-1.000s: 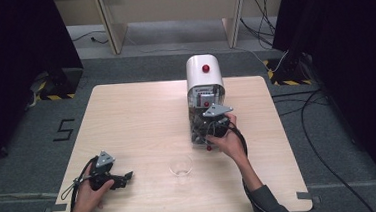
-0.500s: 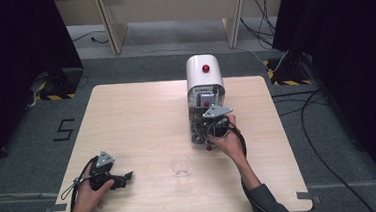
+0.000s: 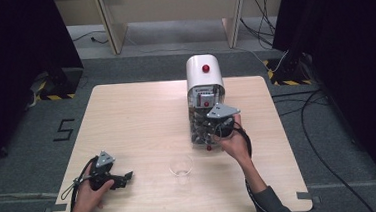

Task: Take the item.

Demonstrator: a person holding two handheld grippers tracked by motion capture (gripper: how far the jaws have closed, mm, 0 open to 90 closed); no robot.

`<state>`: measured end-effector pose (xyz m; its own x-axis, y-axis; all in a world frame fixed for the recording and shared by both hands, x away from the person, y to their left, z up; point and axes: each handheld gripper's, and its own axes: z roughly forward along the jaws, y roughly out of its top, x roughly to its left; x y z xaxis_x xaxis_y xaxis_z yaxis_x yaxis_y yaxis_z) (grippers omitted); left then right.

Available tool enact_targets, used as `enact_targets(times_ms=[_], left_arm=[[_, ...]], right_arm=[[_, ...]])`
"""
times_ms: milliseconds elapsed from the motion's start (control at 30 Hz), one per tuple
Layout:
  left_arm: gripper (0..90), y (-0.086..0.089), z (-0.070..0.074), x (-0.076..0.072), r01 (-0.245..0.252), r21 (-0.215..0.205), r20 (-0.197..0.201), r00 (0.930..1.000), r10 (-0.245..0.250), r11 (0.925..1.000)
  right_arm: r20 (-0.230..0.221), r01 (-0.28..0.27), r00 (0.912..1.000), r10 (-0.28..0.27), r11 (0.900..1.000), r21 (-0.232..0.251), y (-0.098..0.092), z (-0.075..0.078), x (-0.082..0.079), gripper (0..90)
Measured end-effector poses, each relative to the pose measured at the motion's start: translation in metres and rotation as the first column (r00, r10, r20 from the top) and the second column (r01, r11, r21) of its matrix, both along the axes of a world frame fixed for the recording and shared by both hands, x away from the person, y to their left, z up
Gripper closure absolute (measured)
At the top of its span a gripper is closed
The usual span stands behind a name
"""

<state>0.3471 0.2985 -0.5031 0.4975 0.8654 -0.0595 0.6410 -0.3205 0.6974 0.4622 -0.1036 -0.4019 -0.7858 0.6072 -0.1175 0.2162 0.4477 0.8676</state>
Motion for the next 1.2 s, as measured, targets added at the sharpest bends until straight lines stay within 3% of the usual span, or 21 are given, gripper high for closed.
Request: enact_targets(times_ms=[367,933,1200], left_arm=[[0.0,0.000,0.000,0.000,0.000,-0.001,0.000,1.0000,0.000,1.0000],[0.0,0.000,0.000,0.000,0.000,0.000,0.000,1.0000,0.000,1.0000],[0.0,0.000,0.000,0.000,0.000,0.000,0.000,1.0000,0.000,1.0000]], right_arm=[[-0.010,-0.016,0.9998,0.016,1.000,0.014,-0.005,0.003,-0.009,77.9],[0.016,-0.069,0.9975,0.068,0.997,0.041,-0.004,0.016,-0.033,77.9],[-0.003,-0.089,0.9960,0.090,0.994,0.060,-0.003,0.017,-0.042,77.9]])
